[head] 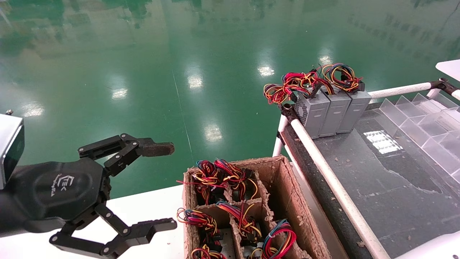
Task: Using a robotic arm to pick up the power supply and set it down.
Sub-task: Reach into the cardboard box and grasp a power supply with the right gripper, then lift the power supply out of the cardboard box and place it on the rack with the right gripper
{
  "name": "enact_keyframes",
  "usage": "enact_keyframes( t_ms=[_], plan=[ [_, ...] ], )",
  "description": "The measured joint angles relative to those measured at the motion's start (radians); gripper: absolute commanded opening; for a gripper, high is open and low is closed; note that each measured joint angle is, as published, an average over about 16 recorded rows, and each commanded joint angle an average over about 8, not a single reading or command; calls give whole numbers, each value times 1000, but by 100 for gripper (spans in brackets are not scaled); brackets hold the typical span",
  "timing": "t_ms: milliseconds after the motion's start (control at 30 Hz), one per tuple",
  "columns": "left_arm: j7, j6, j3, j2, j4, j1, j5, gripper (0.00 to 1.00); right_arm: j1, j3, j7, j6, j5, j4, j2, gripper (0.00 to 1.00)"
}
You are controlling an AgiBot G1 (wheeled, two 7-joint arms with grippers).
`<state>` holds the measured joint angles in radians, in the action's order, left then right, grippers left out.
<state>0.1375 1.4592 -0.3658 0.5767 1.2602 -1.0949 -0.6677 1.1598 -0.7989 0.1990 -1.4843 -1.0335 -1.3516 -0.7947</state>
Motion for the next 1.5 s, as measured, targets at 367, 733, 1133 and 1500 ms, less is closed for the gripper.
enact_keyframes(
  t_ms=[367,733,1133,1500],
  plan=[
    [0,0,0,0,0,0,0,100,-7,-9,-10,19,-12,0,-12,0],
    [0,0,0,0,0,0,0,100,-18,-10,-19,28,-10,0,-9,0],
    [0,0,0,0,0,0,0,100,-38,20,-42,36,56,2,12,0],
    [0,0,0,0,0,0,0,100,-79,111,-118,44,221,5,70,0]
  ],
)
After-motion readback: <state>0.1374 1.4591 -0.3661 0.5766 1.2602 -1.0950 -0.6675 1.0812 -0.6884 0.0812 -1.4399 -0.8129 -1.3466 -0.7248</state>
